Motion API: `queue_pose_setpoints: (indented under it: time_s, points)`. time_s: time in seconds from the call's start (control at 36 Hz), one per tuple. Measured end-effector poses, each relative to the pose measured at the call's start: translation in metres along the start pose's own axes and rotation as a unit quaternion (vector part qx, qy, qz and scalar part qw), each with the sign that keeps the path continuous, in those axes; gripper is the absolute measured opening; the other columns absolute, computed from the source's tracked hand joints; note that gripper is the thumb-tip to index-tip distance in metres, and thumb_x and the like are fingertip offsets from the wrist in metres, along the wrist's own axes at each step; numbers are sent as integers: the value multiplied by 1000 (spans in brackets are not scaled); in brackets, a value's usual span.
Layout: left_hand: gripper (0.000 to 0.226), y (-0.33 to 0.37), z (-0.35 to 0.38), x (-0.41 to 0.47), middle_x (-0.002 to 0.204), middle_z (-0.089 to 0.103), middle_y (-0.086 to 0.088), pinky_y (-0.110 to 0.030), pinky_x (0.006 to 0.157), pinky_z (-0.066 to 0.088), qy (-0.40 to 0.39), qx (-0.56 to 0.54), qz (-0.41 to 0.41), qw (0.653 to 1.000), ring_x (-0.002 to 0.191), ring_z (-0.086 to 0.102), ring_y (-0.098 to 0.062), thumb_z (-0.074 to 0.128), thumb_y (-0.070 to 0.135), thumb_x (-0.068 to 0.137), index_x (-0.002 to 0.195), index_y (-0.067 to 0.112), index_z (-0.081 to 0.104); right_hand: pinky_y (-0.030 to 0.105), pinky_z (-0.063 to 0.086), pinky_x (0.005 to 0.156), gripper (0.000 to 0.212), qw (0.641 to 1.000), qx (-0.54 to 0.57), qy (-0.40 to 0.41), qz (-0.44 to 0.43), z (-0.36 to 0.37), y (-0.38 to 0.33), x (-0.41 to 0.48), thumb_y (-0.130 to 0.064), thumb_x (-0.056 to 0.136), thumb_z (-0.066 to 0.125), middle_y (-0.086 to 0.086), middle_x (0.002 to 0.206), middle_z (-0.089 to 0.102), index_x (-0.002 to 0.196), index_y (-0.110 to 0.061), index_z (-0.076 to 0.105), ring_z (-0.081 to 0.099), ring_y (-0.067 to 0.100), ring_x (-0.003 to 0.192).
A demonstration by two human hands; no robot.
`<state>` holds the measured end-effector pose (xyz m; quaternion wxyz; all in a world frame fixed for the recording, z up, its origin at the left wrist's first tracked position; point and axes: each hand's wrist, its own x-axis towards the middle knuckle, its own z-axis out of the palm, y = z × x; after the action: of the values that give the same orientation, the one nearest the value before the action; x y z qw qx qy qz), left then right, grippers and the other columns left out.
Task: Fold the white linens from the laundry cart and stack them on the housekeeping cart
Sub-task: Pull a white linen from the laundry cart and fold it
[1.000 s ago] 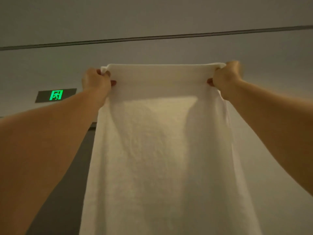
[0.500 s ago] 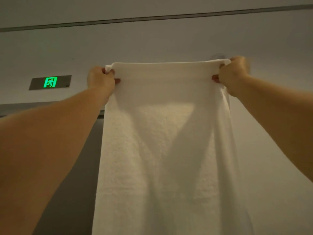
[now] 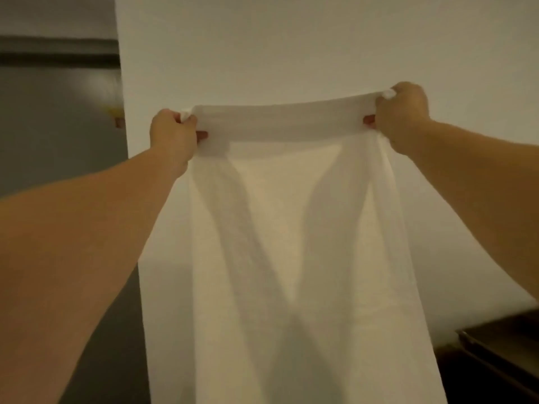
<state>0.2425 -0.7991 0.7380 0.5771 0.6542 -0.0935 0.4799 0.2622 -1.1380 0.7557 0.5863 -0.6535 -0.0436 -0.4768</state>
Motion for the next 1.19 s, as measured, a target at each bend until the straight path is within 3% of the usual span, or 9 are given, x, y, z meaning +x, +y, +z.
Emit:
queue_pose_setpoints:
  time_s: [0.11,0.25,0.33,0.53,0.64,0.72,0.92,1.11,1.19]
  points:
    - [23,-84,18,4,84,55,1,-40,83,57,-25,-7,-45,999,70,67,-14,51,14,98,77,19,45,41,60,71,30,999,-43,-9,30,38,71,-6,-15,92,54,14,120,57,121,-8,56,64,32,99]
    - [22,-164,32,-5,84,56,-1,-39,83,57,-47,5,-93,995,77,69,-19,51,14,98,77,18,45,43,60,73,5,993,-89,-40,62,66,140,-25,-8,91,53,19,111,61,94,-10,57,66,35,91]
    - [21,-199,34,-15,87,60,-6,-43,85,57,-55,11,-117,991,86,70,-25,52,13,98,78,17,47,47,58,78,22,990,-102,-48,90,72,174,-36,-7,87,57,20,112,61,109,-7,58,65,37,94]
    - [16,-257,24,-68,95,62,-14,-39,82,58,-77,33,-170,982,82,70,-24,53,12,97,82,10,50,48,58,78,22,978,-130,-88,136,67,239,-76,-13,87,58,20,107,62,109,-8,59,66,39,91]
    - [18,-278,14,-115,89,62,-12,-42,84,57,-80,54,-204,974,83,71,-25,52,12,97,80,9,50,52,57,78,5,970,-143,-122,154,49,270,-113,-10,85,60,19,98,62,90,-11,58,65,40,88]
    - [20,-281,5,-151,94,59,-15,-41,87,56,-78,59,-227,969,86,70,-26,51,10,98,78,10,46,54,56,80,7,963,-149,-142,174,34,285,-141,-6,84,60,15,89,60,83,-12,56,65,41,90]
    - [25,-273,-29,-243,92,55,-13,-17,70,56,-80,71,-273,956,90,67,-23,48,7,99,75,13,41,51,56,83,12,941,-170,-198,215,-14,307,-211,-10,90,52,19,102,63,100,-6,59,66,36,91]
    - [22,-278,-74,-349,93,58,-8,-36,90,53,-102,102,-332,932,97,68,-22,49,13,99,78,14,44,46,54,89,9,915,-193,-253,247,-77,317,-302,-12,98,47,3,88,59,96,-12,56,63,27,95]
    - [13,-277,-93,-399,98,62,-7,-46,97,50,-113,117,-358,920,99,67,-20,50,16,99,87,15,52,45,53,92,16,905,-202,-271,258,-106,322,-342,-15,98,47,9,98,62,108,-8,58,63,28,98]
